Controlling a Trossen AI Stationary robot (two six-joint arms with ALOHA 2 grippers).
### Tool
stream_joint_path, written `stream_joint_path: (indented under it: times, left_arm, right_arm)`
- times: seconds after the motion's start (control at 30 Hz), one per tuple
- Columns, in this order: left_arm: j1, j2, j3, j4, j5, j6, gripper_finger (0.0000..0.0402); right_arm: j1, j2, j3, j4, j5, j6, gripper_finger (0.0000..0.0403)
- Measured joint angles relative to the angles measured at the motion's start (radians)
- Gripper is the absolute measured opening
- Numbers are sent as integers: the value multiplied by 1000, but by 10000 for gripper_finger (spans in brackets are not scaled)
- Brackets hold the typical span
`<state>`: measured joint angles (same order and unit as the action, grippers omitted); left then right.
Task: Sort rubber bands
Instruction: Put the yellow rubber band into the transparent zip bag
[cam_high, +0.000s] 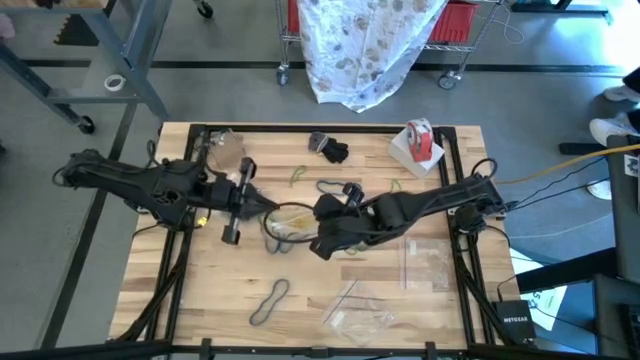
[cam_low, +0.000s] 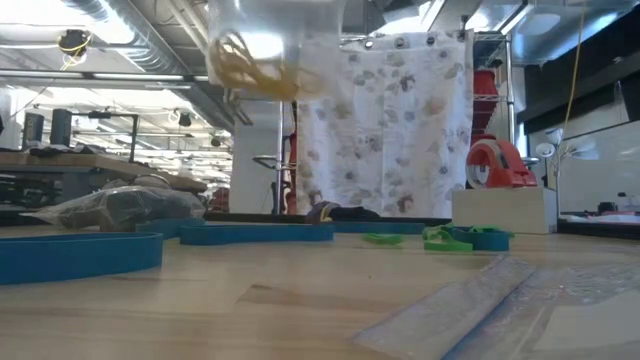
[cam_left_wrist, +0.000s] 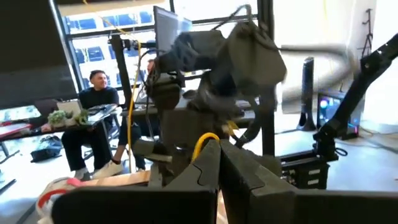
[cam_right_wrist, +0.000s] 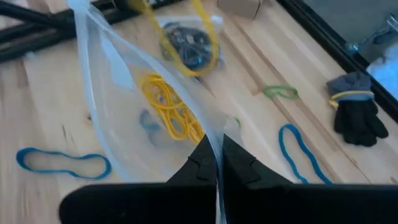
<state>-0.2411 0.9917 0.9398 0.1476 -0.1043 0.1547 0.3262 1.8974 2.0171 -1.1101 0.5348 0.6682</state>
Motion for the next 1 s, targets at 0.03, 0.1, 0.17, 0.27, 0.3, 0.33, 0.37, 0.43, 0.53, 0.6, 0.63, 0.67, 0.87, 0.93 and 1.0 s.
stream_joint_path:
  times: [0.03, 0.1, 0.17, 0.27, 0.3, 0.33, 0.37, 0.43, 0.53, 0.6, 0.63, 0.67, 0.87, 0.93, 1.0]
  left_arm:
    - [-2, 3, 0, 1, 0, 4, 0]
    - [-2, 7, 0, 26, 0, 4, 0]
    - [-4, 8, 0, 46, 0, 3, 0]
    - [-5, 14, 0, 81, 33, -6, 0]
    - [-7, 19, 0, 103, 63, -11, 0]
    - [-8, 23, 0, 120, 91, -17, 0]
    - [-8, 29, 0, 141, 112, -22, 0]
    - [-9, 44, 0, 179, 131, -25, 0]
    - [-9, 70, 0, 227, 131, -18, 0]
    - [-9, 87, 0, 257, 130, 5, 0]
    - [-9, 96, 0, 280, 130, 17, 0]
    - [-9, 106, 0, 303, 131, 28, 0]
    - [-9, 146, 0, 462, 175, 38, 0]
    - [-9, 158, 1, 496, 197, 34, 0]
    - [-9, 164, 1, 496, 201, 38, 0]
  right_arm:
    - [0, -4, 0, 5, 6, -6, 0]
    - [0, -18, 0, 25, 8, -19, 0]
    - [0, -26, 0, 33, 9, -21, 0]
    - [-1, -32, 0, 44, 12, -29, 0]
    - [-6, -32, 0, 45, 12, -35, 0]
    - [-6, -32, 0, 46, 12, -40, 0]
    - [-7, -32, 0, 45, 12, -40, 0]
    - [-14, -32, 0, 48, 12, -42, 0]
    - [-14, -32, 0, 54, 5, -45, 0]
    - [-14, -32, 0, 64, 5, -47, 0]
    - [-14, -32, 0, 66, 5, -48, 0]
    - [-14, -32, 0, 65, 5, -48, 0]
    - [-14, -32, 0, 62, 4, -49, 0]
    - [-14, -32, 0, 62, 4, -52, 0]
    - [-14, -31, 0, 62, 4, -65, 0]
